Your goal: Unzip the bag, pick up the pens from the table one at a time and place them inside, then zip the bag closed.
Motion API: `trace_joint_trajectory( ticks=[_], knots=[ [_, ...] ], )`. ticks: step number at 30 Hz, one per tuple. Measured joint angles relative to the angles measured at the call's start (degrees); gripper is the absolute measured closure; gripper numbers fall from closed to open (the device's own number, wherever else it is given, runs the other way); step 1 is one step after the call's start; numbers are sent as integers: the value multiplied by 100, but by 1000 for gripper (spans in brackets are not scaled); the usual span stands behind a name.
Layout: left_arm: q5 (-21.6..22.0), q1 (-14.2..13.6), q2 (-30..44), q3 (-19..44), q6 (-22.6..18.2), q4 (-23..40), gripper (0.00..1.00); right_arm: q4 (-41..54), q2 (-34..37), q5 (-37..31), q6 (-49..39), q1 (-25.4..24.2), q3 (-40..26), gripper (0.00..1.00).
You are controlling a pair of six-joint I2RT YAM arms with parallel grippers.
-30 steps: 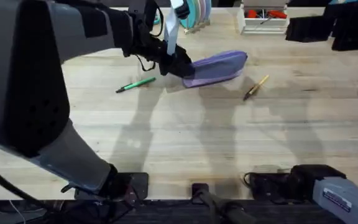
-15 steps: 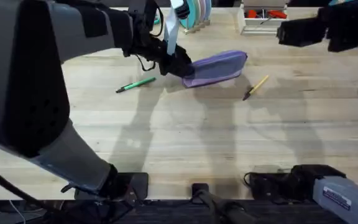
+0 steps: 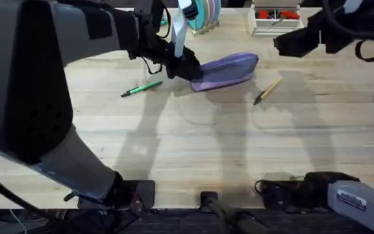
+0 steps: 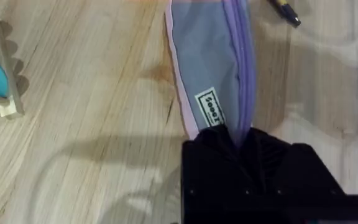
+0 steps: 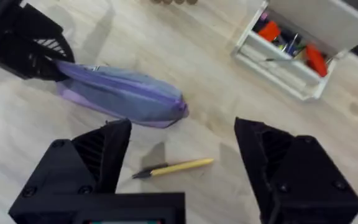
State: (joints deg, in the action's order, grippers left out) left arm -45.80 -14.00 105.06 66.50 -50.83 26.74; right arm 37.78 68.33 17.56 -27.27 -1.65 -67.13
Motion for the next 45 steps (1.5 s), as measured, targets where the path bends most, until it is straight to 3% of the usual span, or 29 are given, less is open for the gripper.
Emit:
trace_joint_trajectory(
  ticks=[8,15,28,37,45],
  knots=[
    [0,0,0,0,0,0,957,-175,5,-85,-374,0,0,6],
    [0,0,0,0,0,0,957,-175,5,32,-1376,-268,0,6],
    [0,0,0,0,0,0,958,490,296,2850,-3686,-2551,-22,6],
    [0,0,0,0,0,0,958,782,1229,3545,-5124,-2796,-22,6],
    [24,0,0,0,0,-42,958,777,1820,3798,-5611,-2796,-22,6]
  ],
)
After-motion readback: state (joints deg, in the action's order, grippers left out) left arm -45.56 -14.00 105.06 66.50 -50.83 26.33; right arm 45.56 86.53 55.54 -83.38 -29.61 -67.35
